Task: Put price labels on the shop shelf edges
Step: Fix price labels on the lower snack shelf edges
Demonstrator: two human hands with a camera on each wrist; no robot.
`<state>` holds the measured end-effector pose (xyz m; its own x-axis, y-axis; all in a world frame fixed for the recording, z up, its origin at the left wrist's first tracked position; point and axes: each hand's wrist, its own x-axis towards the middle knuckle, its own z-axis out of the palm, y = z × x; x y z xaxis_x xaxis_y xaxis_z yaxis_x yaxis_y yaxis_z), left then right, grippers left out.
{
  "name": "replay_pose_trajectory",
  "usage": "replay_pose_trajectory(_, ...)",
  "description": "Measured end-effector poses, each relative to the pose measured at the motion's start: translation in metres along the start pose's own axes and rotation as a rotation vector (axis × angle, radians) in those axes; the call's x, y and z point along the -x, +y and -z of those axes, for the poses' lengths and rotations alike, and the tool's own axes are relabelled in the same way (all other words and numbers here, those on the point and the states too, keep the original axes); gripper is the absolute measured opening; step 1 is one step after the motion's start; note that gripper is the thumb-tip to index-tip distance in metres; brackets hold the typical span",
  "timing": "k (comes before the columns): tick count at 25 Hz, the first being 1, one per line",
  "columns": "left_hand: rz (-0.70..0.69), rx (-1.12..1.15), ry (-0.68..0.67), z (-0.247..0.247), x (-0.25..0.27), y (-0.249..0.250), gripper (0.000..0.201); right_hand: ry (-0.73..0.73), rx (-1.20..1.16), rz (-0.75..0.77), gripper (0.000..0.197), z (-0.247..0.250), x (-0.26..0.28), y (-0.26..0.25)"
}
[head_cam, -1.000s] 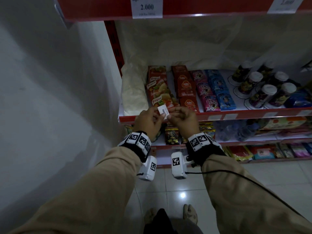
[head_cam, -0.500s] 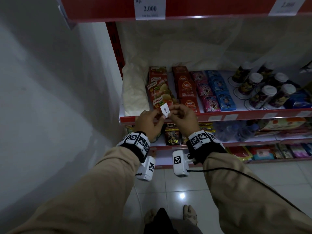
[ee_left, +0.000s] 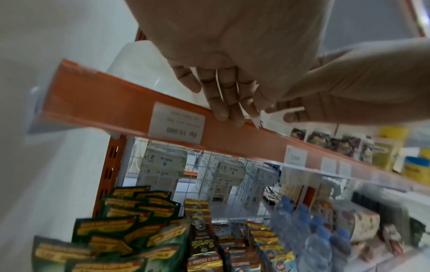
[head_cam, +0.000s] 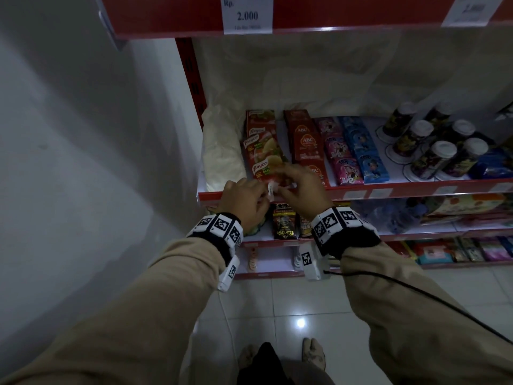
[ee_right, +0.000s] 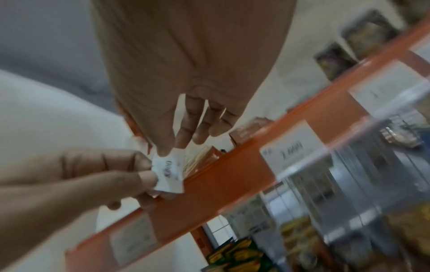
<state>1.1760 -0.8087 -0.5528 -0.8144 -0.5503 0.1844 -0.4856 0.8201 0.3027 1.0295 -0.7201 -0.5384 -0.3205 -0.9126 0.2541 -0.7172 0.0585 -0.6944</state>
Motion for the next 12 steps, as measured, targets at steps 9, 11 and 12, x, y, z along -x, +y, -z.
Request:
replay_pose_trajectory(9,0.026,-0.060,-0.059,0.001,0.001,-0.003,0.023,0.005,0.044,-0.085,0.011,0.014,0.006,0.004)
replay_pose_trajectory(11,0.038,-0.024,-0.037,0.000,0.003,-0.005,0.020,0.068,0.015,-0.140,0.014,0.014,0.007,0.007)
replay_pose_trajectory(12,0.042,-0.005,-0.023,-0.001,0.004,-0.006,0.017,0.082,0.013,-0.149,0.015,0.013,0.008,0.007)
